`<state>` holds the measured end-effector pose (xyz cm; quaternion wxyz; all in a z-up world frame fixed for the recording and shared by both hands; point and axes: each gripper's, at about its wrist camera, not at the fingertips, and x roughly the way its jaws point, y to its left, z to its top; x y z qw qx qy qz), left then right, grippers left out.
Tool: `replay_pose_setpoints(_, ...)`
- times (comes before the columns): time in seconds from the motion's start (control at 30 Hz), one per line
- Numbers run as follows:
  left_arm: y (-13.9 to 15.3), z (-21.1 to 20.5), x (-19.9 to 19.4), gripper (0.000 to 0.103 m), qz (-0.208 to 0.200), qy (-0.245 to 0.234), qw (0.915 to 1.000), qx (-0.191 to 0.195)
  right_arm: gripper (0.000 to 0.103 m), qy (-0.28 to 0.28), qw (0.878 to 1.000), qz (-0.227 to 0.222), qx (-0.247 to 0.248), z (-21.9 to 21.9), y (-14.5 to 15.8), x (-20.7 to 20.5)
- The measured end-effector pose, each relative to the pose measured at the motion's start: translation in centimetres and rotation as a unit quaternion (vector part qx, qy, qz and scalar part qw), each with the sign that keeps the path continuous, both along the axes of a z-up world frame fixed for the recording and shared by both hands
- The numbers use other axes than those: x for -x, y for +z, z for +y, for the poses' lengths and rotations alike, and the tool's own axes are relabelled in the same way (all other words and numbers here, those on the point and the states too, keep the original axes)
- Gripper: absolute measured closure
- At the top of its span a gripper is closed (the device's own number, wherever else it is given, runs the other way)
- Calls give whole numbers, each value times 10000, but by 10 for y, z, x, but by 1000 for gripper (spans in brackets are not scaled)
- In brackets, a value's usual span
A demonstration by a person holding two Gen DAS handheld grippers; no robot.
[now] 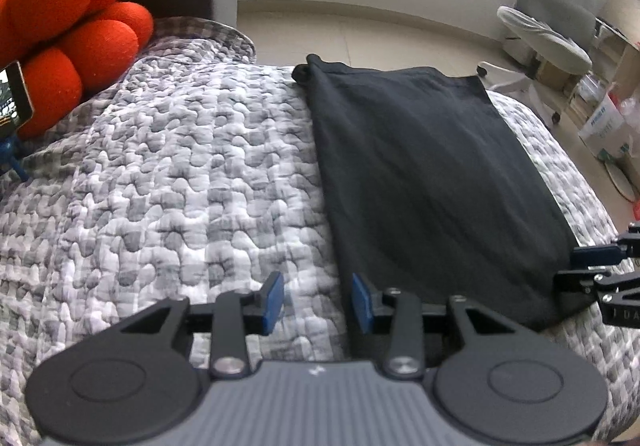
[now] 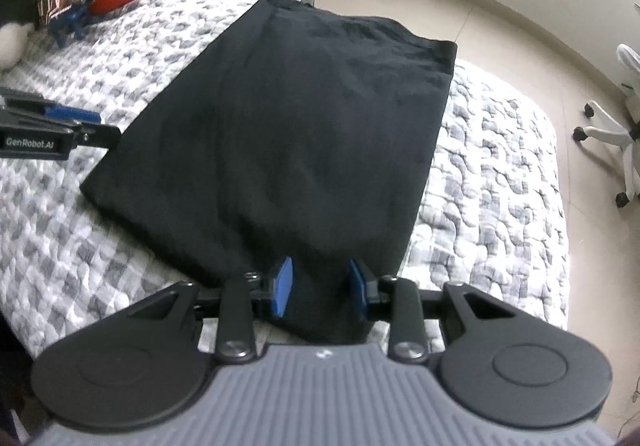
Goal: Fold clothes
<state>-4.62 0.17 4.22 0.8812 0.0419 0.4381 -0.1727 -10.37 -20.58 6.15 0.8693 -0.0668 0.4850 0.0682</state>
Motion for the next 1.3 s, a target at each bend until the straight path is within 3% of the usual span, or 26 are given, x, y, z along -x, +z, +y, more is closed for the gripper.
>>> replay_pose_setpoints(0.53,1,-25,-28,63,257,389,9983,343,70,-663,9928,-193,-982,-17,2,-45)
replay_pose_setpoints(0.63,-3,-28,-37,63,519,527,9963,426,70,-741,9915,-158,-1059,-18,-2,-51)
replay_pose_setpoints(0.73,0,-35,-38,63,370,523,9976,270,70,-769,9910,-167,-1084,-20,-6,-56)
replay_pose_setpoints(0.9,9,-45,-40,64,176,300,9986,409,71,-872,9887,-223,-1197,-24,-5,-59)
replay_pose_setpoints(1.3,-8,-73,-73,64,105,177,9997,152,71,-986,9870,-404,-1203,-26,-8,-71)
